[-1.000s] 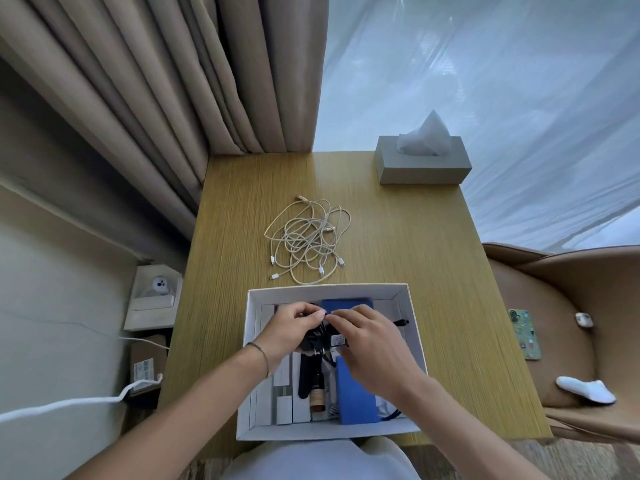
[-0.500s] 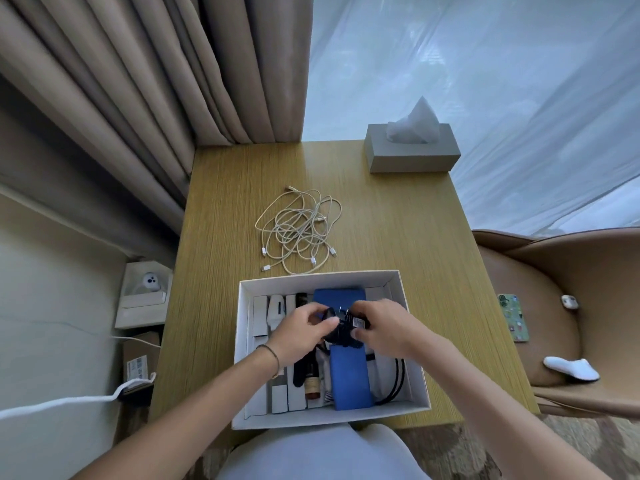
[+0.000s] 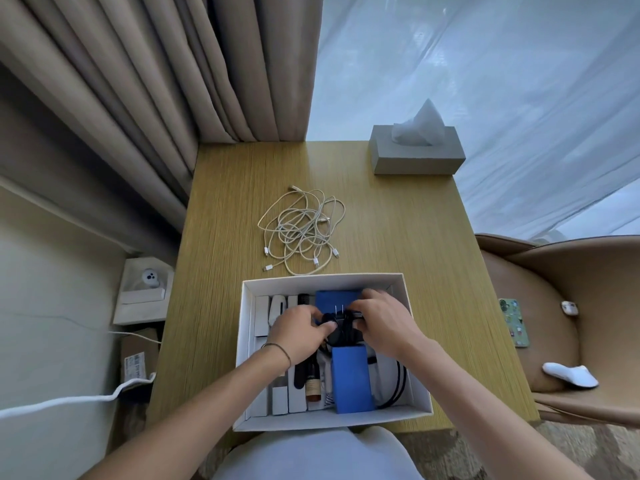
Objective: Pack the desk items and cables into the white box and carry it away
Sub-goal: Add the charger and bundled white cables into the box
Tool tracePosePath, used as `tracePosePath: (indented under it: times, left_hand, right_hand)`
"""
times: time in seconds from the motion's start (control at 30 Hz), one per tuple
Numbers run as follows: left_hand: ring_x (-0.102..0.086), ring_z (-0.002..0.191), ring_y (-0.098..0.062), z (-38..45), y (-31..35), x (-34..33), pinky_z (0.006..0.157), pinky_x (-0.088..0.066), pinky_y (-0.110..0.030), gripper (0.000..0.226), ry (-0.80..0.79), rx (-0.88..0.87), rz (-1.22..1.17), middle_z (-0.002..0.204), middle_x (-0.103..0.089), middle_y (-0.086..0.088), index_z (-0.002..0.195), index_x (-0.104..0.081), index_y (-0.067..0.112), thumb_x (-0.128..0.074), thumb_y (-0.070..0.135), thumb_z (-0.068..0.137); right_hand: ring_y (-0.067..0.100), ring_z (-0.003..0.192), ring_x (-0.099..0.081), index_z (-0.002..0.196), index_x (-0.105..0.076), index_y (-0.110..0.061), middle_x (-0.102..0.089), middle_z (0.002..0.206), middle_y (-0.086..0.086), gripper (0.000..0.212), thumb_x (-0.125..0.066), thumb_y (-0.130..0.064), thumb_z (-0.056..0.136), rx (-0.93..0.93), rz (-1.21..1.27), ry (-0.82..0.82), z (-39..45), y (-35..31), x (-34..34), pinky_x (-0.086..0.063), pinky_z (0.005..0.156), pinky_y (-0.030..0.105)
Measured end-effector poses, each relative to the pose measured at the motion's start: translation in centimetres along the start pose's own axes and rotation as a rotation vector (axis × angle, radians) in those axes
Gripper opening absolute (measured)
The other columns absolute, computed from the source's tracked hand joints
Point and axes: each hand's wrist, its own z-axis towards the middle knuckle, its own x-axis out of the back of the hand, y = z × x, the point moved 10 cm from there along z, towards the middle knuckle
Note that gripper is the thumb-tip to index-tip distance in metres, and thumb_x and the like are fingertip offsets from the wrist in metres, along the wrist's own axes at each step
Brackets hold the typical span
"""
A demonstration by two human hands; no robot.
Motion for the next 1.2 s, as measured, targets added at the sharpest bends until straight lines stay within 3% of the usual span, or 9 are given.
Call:
tracePosePath:
  times: [0.17, 0.3, 0.4, 0.57, 0.7, 0.93, 1.2]
  left_hand:
    - [-0.065, 0.093, -0.014, -0.6, 1.8, 3.4, 0.081, -0.055, -0.032, 0.030, 0.064, -0.138, 0.179, 0.099, -0.071, 0.010, 0.113, -0.067, 0.030, -0.054, 0.048, 0.093]
    - [-0.065, 0.079, -0.002, -0.4, 3.6, 9.0, 0.072, -0.058, -0.030, 0.018, 0.206, -0.222, 0.103, 0.085, -0.069, 0.017, 0.099, -0.070, 0.032, -0.055, 0.038, 0.093]
    - [-0.064, 0.072, -0.003, 1.7, 4.4, 12.9, 0.065, -0.059, -0.031, 0.017, 0.271, -0.229, 0.090, 0.077, -0.068, 0.016, 0.090, -0.070, 0.029, -0.054, 0.031, 0.094]
    - [-0.060, 0.065, -0.008, 8.6, 3.5, 14.2, 0.055, -0.048, -0.025, 0.016, 0.196, -0.136, 0.186, 0.074, -0.065, 0.010, 0.090, -0.069, 0.027, -0.053, 0.023, 0.092]
    - [-0.065, 0.079, -0.015, 13.4, 2.7, 12.2, 0.069, -0.055, -0.030, 0.016, 0.156, -0.109, 0.279, 0.092, -0.071, 0.005, 0.095, -0.069, 0.026, -0.053, 0.022, 0.093]
    - [-0.067, 0.095, -0.024, 19.5, 2.7, 10.7, 0.084, -0.054, -0.039, 0.017, 0.248, -0.115, 0.401, 0.101, -0.071, -0.003, 0.102, -0.064, 0.019, -0.059, 0.034, 0.095]
    - [-0.067, 0.081, -0.021, 21.3, 2.1, 10.9, 0.072, -0.051, -0.031, 0.014, 0.323, -0.071, 0.303, 0.086, -0.071, 0.003, 0.084, -0.068, 0.025, -0.070, 0.038, 0.087]
  right_hand:
    - [0.021, 0.107, -0.060, 0.123, -0.070, -0.021, -0.068, 0.112, -0.002, 0.030, -0.058, -0.023, 0.096, 0.044, 0.041, 0.145, -0.3, -1.5, 2.4, -0.053, 0.084, 0.033]
    - [0.011, 0.083, -0.065, 0.104, -0.077, -0.023, -0.074, 0.096, -0.010, 0.021, -0.061, -0.014, 0.092, -0.017, 0.255, 0.348, 0.7, -1.7, 7.1, -0.053, 0.071, 0.025]
    - [0.006, 0.079, -0.063, 0.103, -0.077, -0.024, -0.074, 0.097, -0.013, 0.024, -0.059, -0.012, 0.091, -0.125, 0.390, 0.427, 2.6, -1.0, 9.2, -0.054, 0.072, 0.025]
    - [0.007, 0.089, -0.061, 0.108, -0.075, -0.025, -0.073, 0.108, -0.009, 0.026, -0.055, -0.014, 0.094, -0.264, 0.457, 0.317, 6.8, 0.0, 8.6, -0.048, 0.075, 0.023]
    - [0.003, 0.089, -0.061, 0.108, -0.075, -0.025, -0.074, 0.112, -0.009, 0.026, -0.055, -0.016, 0.095, -0.323, 0.454, 0.238, 8.3, 0.6, 7.3, -0.043, 0.071, 0.015]
    - [0.005, 0.097, -0.065, 0.112, -0.074, -0.027, -0.073, 0.113, -0.012, 0.028, -0.052, -0.018, 0.096, -0.359, 0.424, 0.158, 7.4, 0.8, 6.7, -0.052, 0.085, 0.022]
    - [0.003, 0.102, -0.061, 0.113, -0.073, -0.027, -0.071, 0.113, -0.013, 0.029, -0.052, -0.017, 0.097, -0.341, 0.416, 0.161, 6.0, 0.7, 7.4, -0.049, 0.088, 0.020]
